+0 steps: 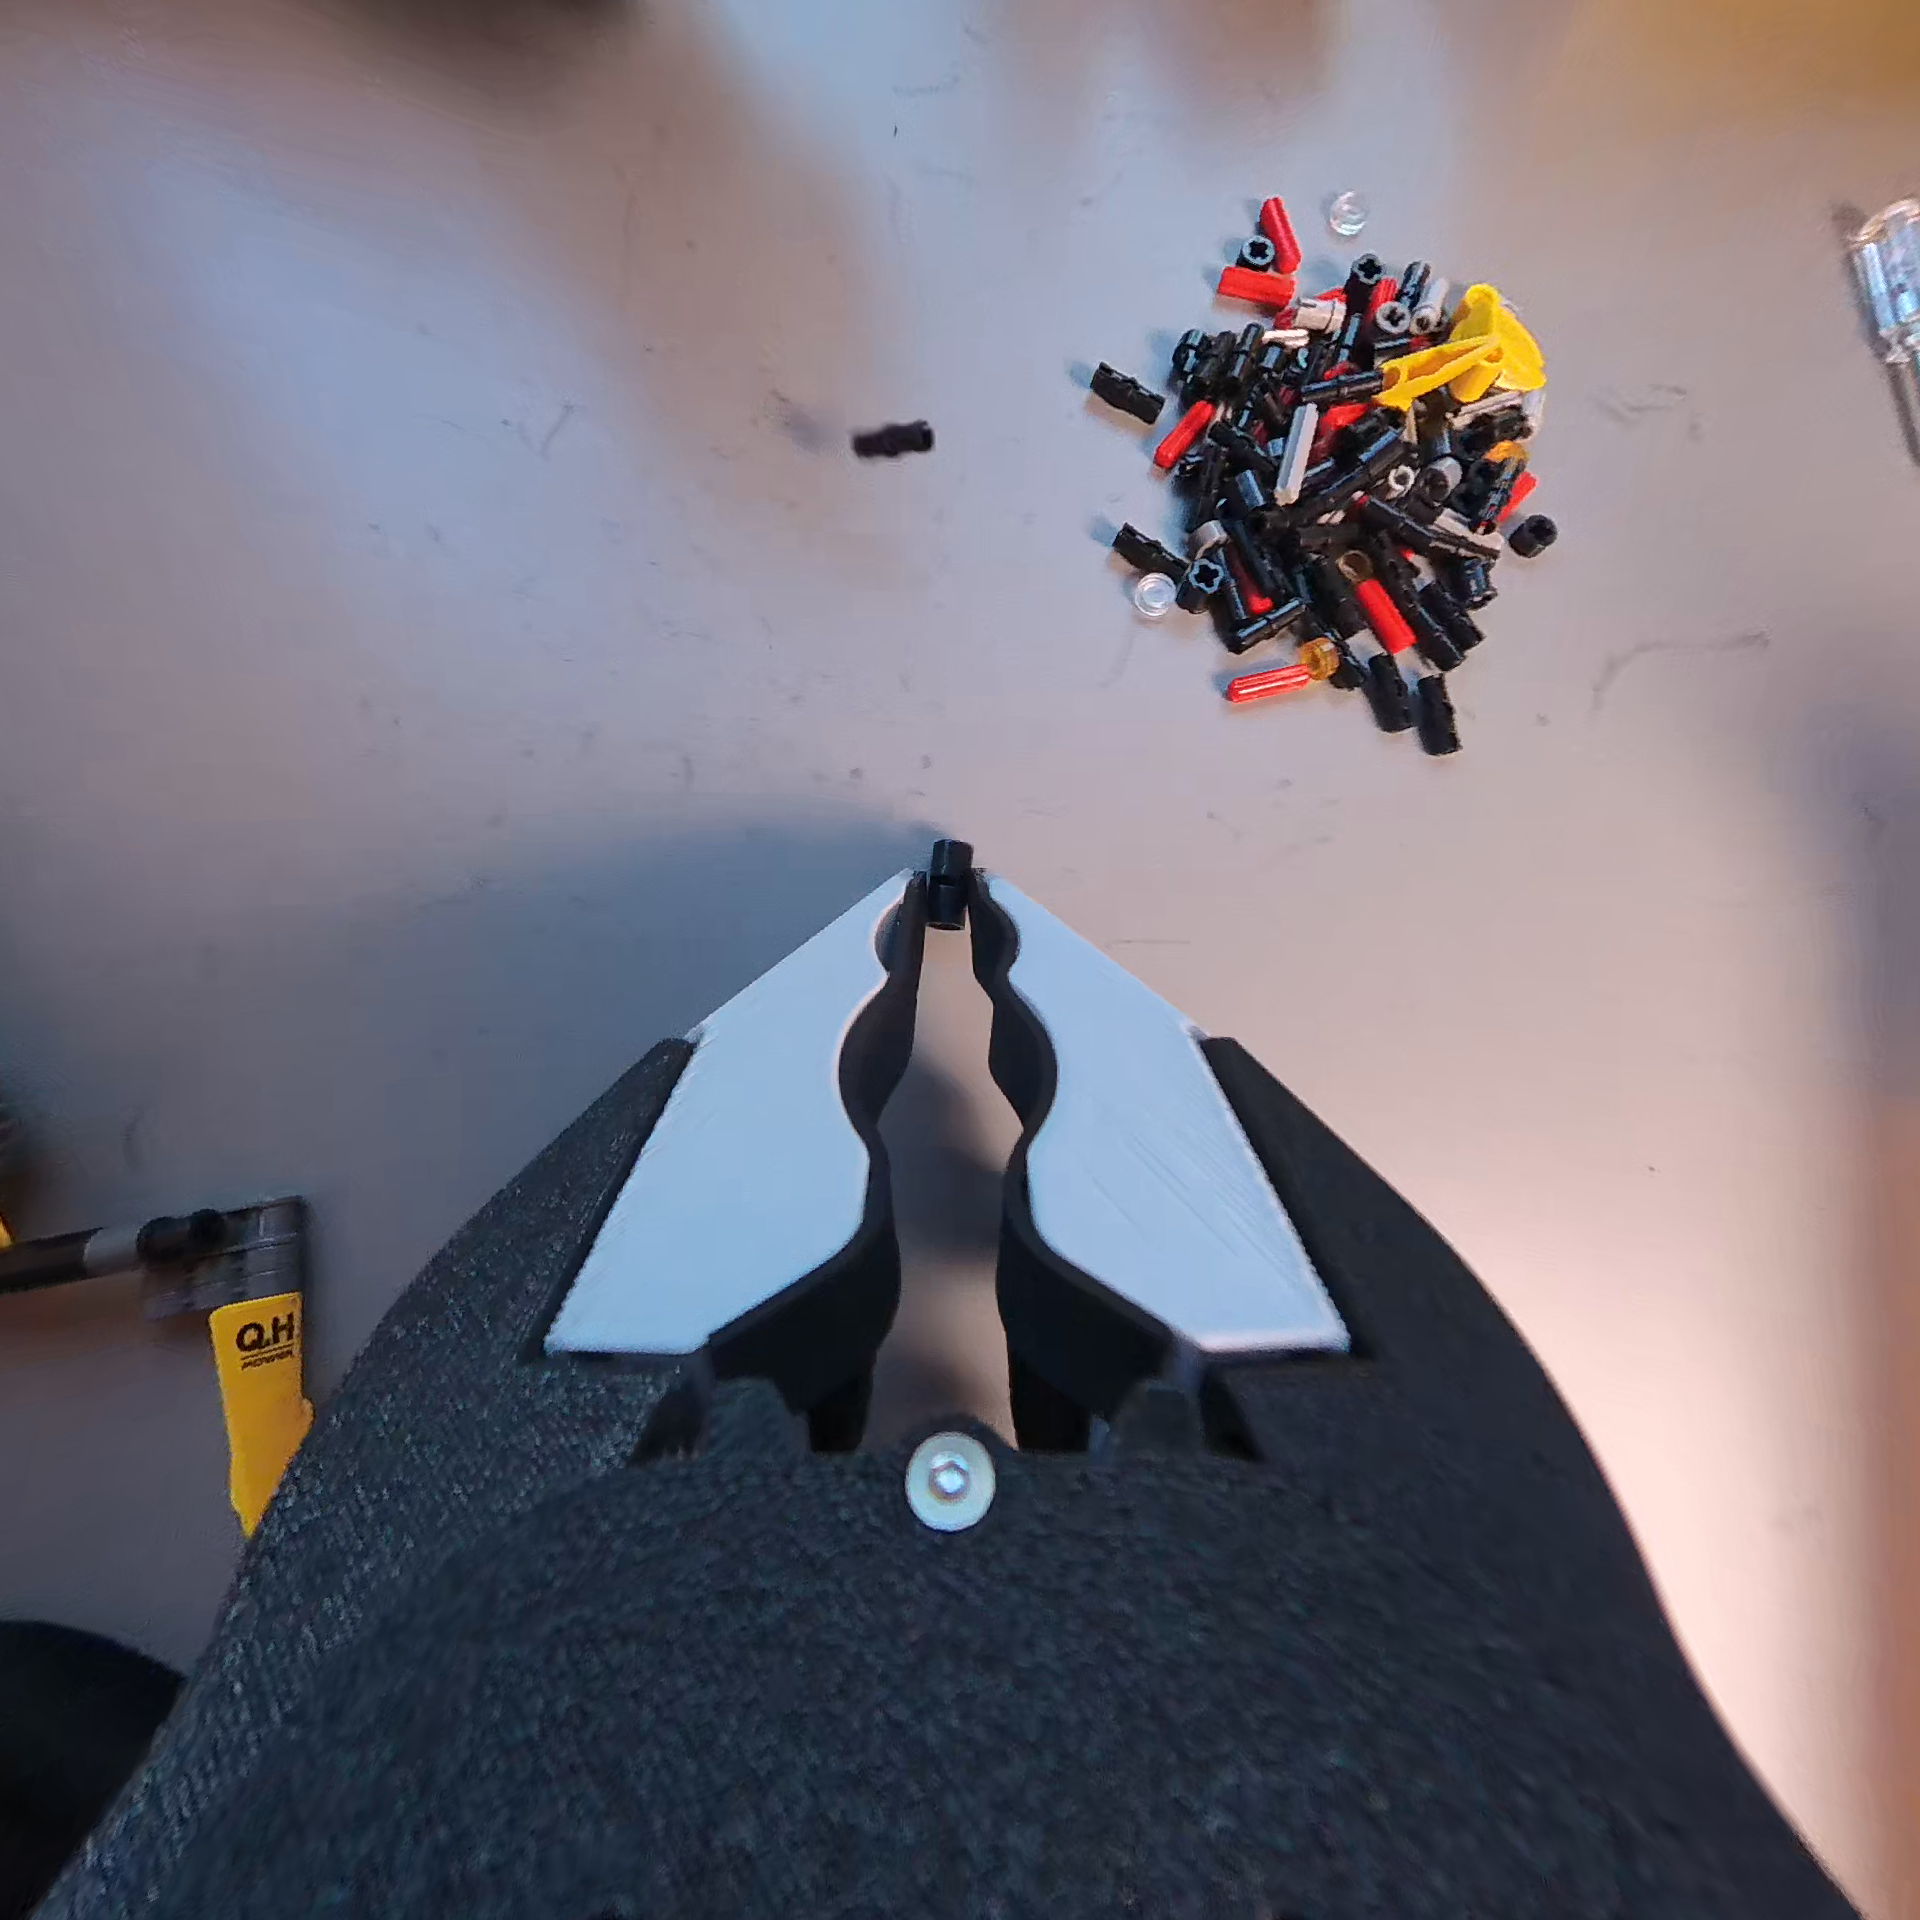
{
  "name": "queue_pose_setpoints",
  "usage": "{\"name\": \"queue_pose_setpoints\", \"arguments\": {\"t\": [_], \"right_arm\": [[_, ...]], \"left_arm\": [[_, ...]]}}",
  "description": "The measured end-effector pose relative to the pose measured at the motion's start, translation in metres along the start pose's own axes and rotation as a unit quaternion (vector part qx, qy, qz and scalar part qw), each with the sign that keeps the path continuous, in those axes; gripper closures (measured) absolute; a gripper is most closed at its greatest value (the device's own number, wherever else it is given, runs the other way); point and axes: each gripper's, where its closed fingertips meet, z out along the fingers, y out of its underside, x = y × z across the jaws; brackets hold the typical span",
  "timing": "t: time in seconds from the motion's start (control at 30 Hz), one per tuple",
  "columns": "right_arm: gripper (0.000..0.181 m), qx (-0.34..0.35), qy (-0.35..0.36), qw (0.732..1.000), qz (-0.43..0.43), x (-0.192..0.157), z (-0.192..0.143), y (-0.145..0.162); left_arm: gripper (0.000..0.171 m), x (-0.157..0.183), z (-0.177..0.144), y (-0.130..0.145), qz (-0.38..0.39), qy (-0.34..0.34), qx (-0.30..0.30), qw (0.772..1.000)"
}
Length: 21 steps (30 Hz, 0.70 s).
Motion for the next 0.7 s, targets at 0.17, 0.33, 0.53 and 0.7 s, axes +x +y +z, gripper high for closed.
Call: {"name": "queue_pose_setpoints", "arguments": {"t": [0.17,0.33,0.53,0.7], "right_arm": [[0.175,0.054,0.033,0.998,0.002,0.013,-0.015,-0.018],[0.174,0.11,0.168,0.979,0.031,0.069,-0.068,-0.027],[0.174,0.125,0.375,0.91,0.124,0.177,-0.171,0.014],[0.173,0.087,0.472,0.861,0.166,0.23,-0.209,0.043]], "left_arm": [[0.156,-0.007,0.003,0.007,0.014,-0.028,-0.028,0.999],[0.143,-0.006,0.016,0.023,0.048,-0.053,-0.088,0.994],[0.138,-0.009,0.017,0.024,0.05,-0.063,-0.089,0.993],[0.137,-0.012,0.015,0.022,0.038,-0.067,-0.082,0.994]]}}
